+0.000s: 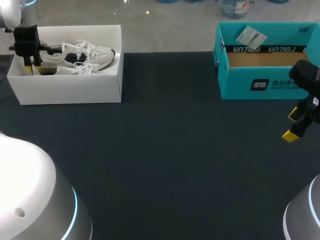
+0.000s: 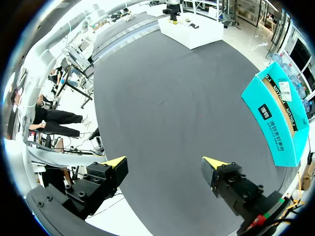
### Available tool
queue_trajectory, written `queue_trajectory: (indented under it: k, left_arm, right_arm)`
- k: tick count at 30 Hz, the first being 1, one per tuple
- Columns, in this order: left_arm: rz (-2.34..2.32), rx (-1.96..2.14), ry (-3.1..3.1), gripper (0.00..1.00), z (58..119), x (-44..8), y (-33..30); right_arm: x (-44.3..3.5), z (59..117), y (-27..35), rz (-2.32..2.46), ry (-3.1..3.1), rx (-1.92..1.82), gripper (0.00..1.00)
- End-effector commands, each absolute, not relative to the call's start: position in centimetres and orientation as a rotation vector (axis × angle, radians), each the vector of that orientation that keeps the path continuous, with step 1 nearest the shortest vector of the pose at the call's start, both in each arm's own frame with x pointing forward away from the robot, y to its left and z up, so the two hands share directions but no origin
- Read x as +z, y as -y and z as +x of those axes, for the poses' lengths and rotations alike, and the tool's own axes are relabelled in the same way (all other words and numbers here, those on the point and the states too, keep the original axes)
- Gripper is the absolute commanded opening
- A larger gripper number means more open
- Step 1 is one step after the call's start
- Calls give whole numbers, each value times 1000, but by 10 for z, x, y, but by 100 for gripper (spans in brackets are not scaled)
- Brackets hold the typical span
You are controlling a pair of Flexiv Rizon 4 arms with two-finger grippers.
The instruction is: Take the shoe out of the shoebox, open the shoe tongue, remove and reinsert the insole, then place the shoe into the shoebox
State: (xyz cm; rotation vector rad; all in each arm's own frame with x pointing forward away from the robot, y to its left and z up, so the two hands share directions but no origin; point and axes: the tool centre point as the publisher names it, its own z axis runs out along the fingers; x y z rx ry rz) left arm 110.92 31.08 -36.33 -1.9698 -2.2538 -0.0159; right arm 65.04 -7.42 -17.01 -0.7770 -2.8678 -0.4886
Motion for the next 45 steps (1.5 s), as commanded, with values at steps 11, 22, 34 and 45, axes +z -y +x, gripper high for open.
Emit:
queue_trajectory:
  k: [11,22,34,45]
  left_arm:
    - [-1979,-84,2338,0,1101,-319,-311]
    - [-1897,-148,2419,0,1101,-223,-314]
    - [-1868,-149,2557,0,1111,-120,-303]
    - [-1850,-174,2598,0,1109,-86,-297]
  right_arm:
    - [-171,653,73,-777,2865,-482,100]
    - [-171,653,73,-777,2865,-482,100]
    - [-171,653,73,-777,2865,-482,100]
    - [-171,653,73,-777,2865,-482,100]
